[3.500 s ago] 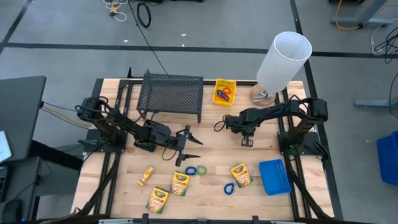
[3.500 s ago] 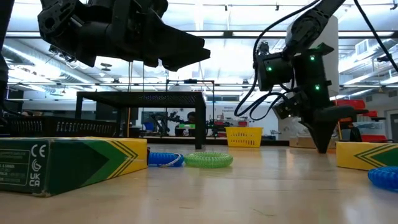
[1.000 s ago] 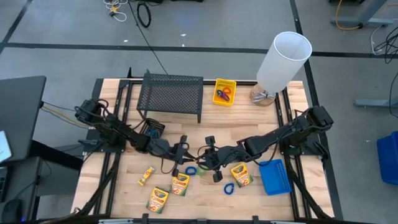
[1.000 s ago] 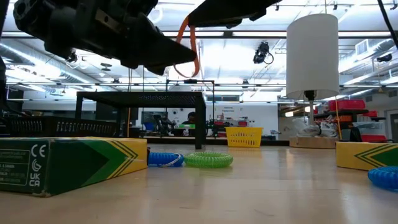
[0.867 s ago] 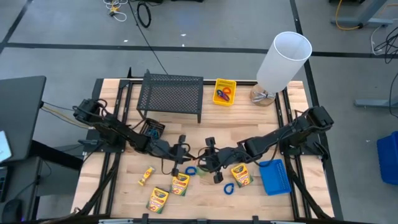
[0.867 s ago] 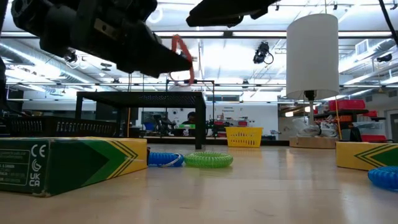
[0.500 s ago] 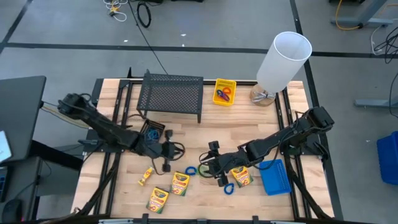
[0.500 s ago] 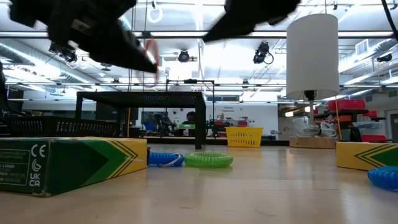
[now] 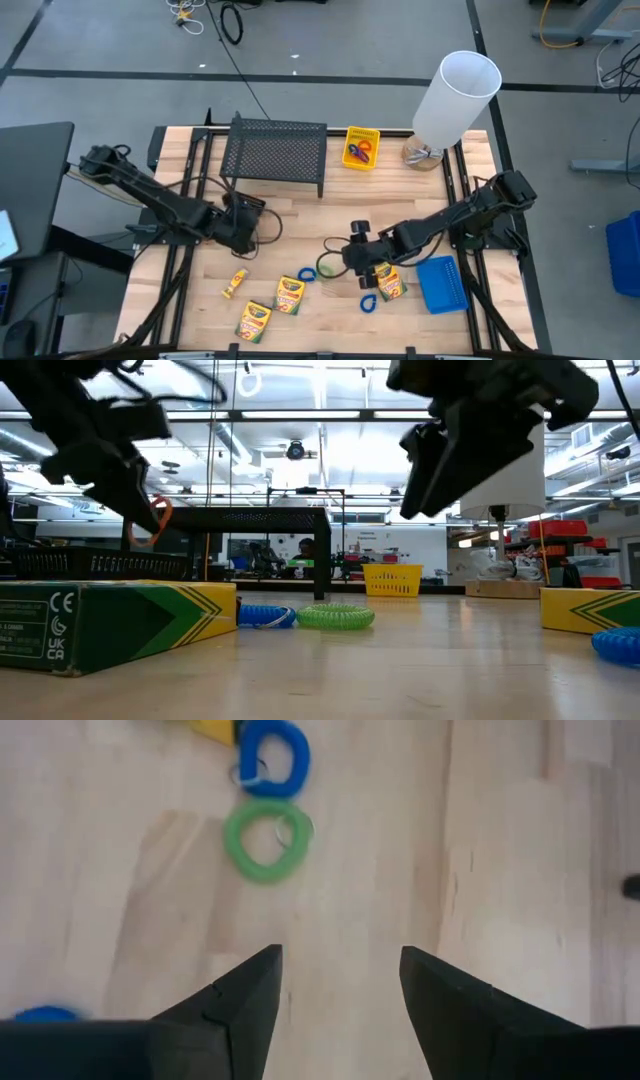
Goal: Pick & Place Office Desk Supplies
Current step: Put the orange rubber band into the black bin
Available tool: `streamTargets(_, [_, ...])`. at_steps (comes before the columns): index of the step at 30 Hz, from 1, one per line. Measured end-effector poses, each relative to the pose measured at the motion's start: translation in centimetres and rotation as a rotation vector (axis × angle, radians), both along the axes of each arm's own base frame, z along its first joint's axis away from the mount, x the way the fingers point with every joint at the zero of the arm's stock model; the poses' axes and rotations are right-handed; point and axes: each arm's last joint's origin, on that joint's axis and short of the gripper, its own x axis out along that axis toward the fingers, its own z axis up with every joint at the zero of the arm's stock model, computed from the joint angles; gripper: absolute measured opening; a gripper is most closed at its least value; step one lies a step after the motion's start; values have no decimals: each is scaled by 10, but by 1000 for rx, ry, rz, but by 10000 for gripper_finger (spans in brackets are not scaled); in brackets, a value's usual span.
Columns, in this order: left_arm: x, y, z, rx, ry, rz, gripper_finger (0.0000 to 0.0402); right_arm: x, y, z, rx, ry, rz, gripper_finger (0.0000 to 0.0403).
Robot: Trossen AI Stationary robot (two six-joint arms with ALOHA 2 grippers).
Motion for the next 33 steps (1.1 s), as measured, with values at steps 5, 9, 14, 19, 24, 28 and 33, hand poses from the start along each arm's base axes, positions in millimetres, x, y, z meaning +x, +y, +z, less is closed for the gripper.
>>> streamTargets(5, [-8, 12, -3, -22, 33, 166, 1, 1, -7, -1, -4, 15, -20, 213])
streamTargets(9, [-13, 21, -6, -54, 93, 260, 1, 3, -13, -1, -2, 17, -37, 213])
streamTargets(14, [-15, 28, -8, -126, 158, 313, 1, 3, -15, -1, -6, 30, -45, 213])
streamTargets(19, [-15, 29, -9, -200, 201, 304, 1, 0, -16, -3, 11, 55, -77, 213])
streamTargets(24, [-15, 29, -10, -226, 218, 294, 1, -2, -16, -4, 14, 76, -98, 213])
streamTargets(28, [-15, 28, -10, -243, 226, 290, 1, -2, -16, -4, 25, 79, -101, 213])
streamTargets(33, [-15, 28, -10, -245, 223, 294, 16, -2, -16, -4, 32, 81, -103, 213])
